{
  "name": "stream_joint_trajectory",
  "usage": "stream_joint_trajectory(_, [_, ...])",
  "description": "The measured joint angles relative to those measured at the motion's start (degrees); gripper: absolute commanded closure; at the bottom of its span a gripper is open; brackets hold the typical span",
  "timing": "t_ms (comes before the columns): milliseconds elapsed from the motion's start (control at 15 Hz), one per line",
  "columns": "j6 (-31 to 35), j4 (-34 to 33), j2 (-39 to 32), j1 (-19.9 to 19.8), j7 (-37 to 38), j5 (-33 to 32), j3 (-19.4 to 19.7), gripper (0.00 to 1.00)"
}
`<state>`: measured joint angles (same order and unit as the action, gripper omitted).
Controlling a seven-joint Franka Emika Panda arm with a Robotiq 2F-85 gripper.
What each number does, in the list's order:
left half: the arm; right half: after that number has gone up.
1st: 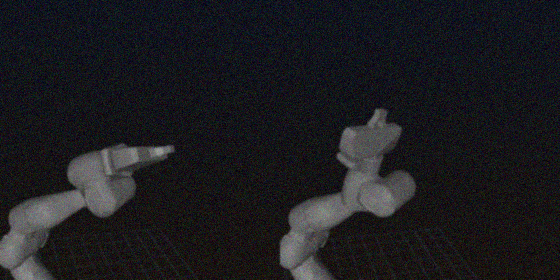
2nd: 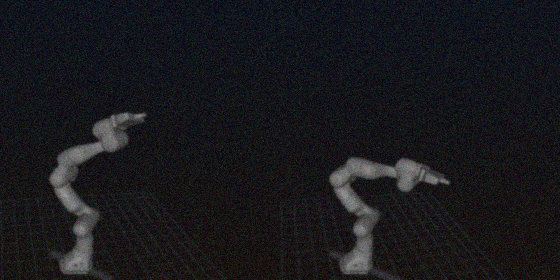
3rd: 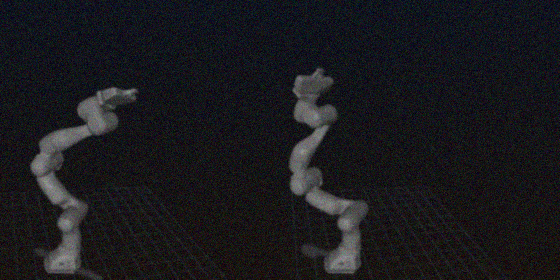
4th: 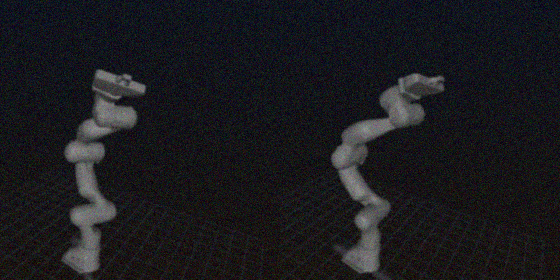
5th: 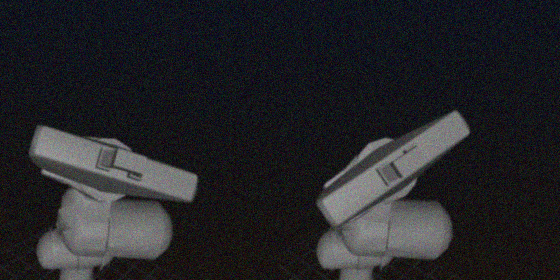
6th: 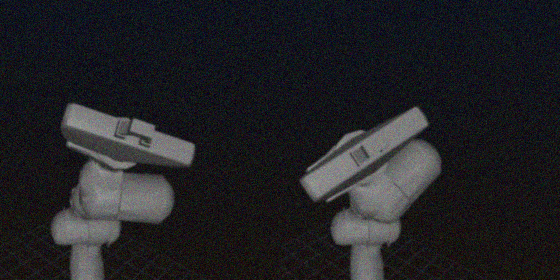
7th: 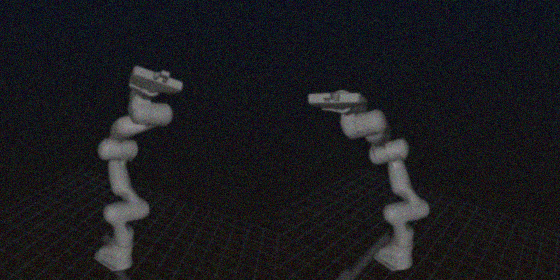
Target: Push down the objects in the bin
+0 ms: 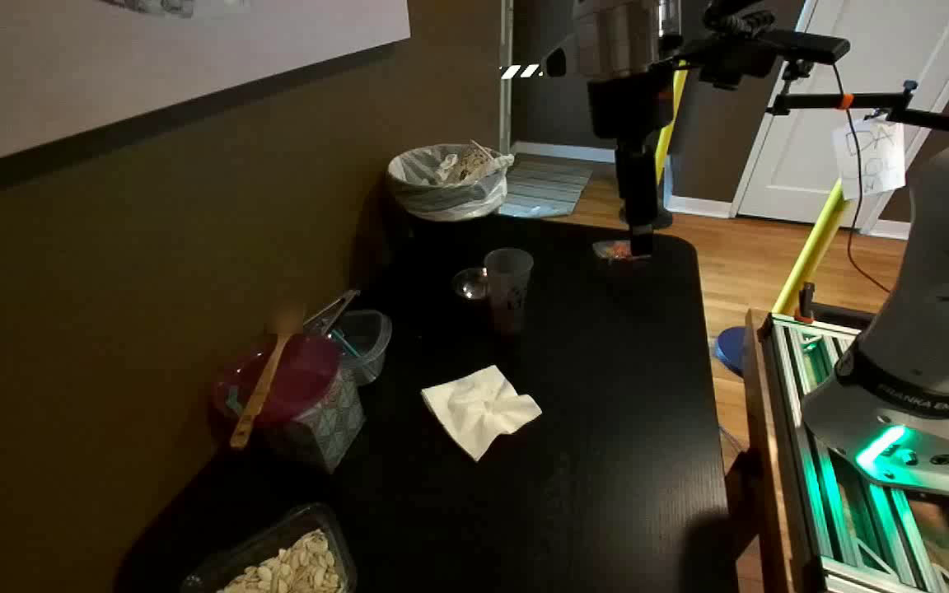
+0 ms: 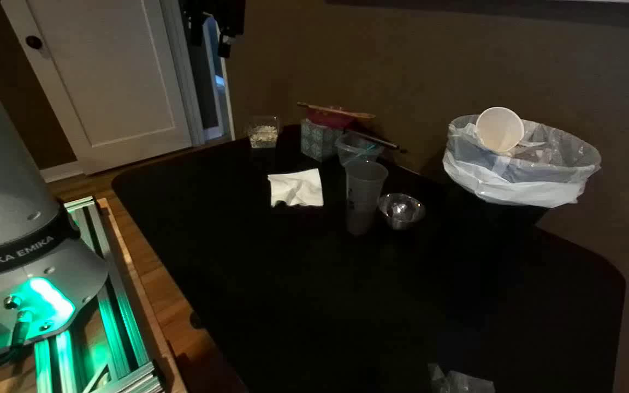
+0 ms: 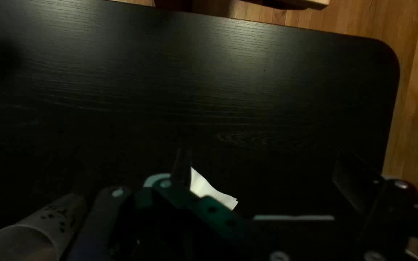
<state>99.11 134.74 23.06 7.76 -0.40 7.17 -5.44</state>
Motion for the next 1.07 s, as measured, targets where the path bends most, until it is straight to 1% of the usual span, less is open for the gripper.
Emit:
stream_joint_trajectory(933, [0.0,0.0,0.0,0.0,0.0,0.0,0.0,0.0])
stream_joint_trajectory(1067, [0.08,-0.7,-0.32,-0.57,0.1,-0.19,0.16,0.0])
